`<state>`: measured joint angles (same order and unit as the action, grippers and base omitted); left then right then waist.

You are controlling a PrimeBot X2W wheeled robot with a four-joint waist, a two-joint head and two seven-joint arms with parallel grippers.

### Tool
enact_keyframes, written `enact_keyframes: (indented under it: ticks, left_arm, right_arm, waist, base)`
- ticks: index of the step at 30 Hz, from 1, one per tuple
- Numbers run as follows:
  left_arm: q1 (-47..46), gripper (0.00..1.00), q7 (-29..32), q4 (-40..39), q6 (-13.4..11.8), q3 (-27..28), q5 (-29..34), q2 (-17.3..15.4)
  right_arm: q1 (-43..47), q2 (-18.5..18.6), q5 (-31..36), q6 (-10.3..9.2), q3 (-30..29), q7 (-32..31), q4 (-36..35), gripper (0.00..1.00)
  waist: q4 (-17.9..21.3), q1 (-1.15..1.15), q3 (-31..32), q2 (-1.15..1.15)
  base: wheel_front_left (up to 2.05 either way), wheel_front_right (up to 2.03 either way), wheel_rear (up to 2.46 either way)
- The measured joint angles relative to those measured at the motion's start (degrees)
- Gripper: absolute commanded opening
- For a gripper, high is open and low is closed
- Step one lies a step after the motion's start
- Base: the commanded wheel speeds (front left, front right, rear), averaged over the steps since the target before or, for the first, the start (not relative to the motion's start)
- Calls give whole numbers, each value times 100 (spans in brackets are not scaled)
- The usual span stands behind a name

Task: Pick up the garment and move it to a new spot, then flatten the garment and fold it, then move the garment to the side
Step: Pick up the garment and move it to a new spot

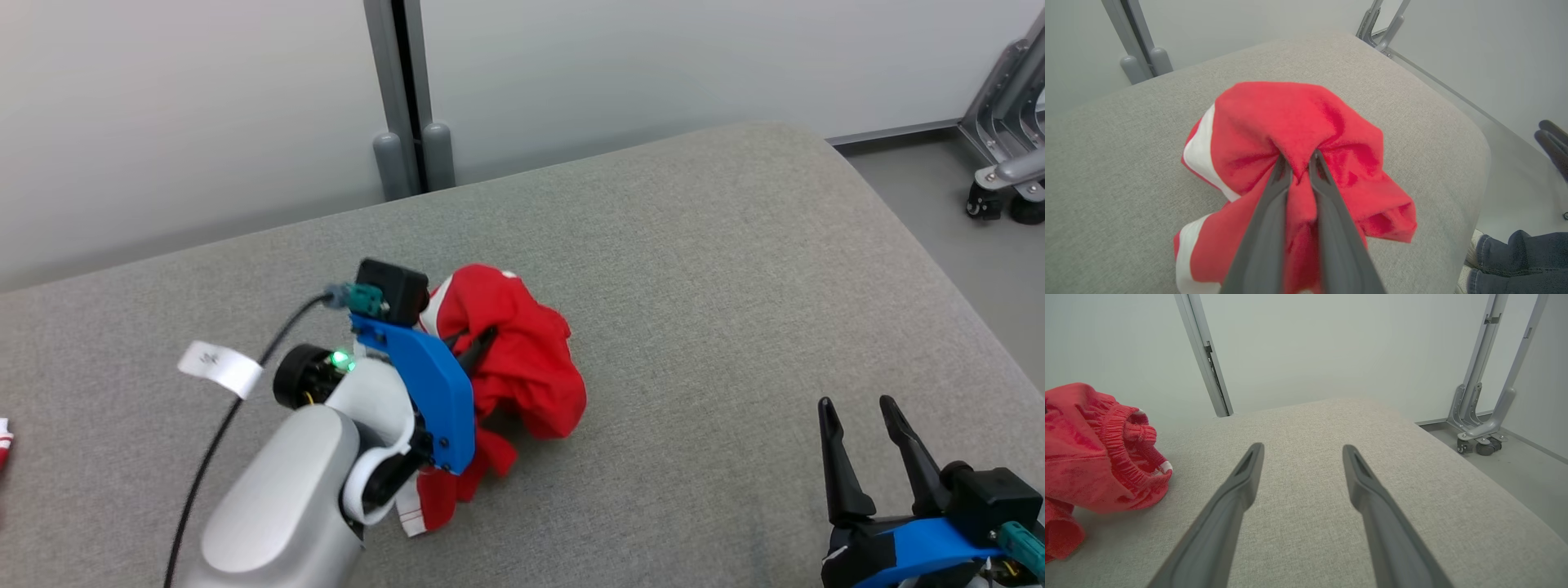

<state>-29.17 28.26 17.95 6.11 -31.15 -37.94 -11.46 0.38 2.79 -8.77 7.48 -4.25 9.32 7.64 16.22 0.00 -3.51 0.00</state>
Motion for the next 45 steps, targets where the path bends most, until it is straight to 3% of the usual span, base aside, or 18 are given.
enact_keyframes:
  ticks: [2,4,5,10,15,19,26,37,45]
  left_arm:
    - [46,0,-288,350,15,-122,136,96]
    - [57,80,-515,710,21,-257,274,191]
    - [60,100,-642,848,27,-325,350,236]
    - [68,100,-1307,1289,49,-311,285,499]
    - [166,100,-2220,1151,58,18,24,619]
    - [492,100,-2973,953,64,320,-38,505]
    - [1263,100,-4067,590,-174,866,-100,219]
    - [2502,100,-4309,123,-793,1407,248,-164]
    - [2921,100,-4323,-174,-994,1439,635,-514]
  right_arm:
    - [-2,0,-13,0,12,32,26,100]
    - [-3,0,-41,0,31,34,62,100]
    - [-4,0,-41,0,32,35,70,100]
    - [-21,0,-51,0,-10,53,130,100]
    - [-17,0,-51,0,-77,58,154,100]
    - [-14,-1,-48,0,-76,57,154,100]
    - [-4,-1,9,0,-71,-24,78,100]
    - [87,-2,59,0,-175,-69,93,100]
    - [148,-1,109,0,-182,-32,183,100]
  waist:
    - [44,0,-47,0]
    - [51,0,-58,0]
    - [42,1,-54,0]
    - [-98,0,-9,0]
    - [-357,0,65,0]
    - [-583,0,150,0]
    - [-1008,0,297,0]
    - [-1546,0,519,0]
    - [-1659,0,602,0]
  base:
    - [0,0,0]
    - [0,0,0]
    - [0,0,0]
    - [0,0,0]
    - [0,0,0]
    - [0,0,0]
    - [0,0,0]
    - [0,0,0]
    - [0,0,0]
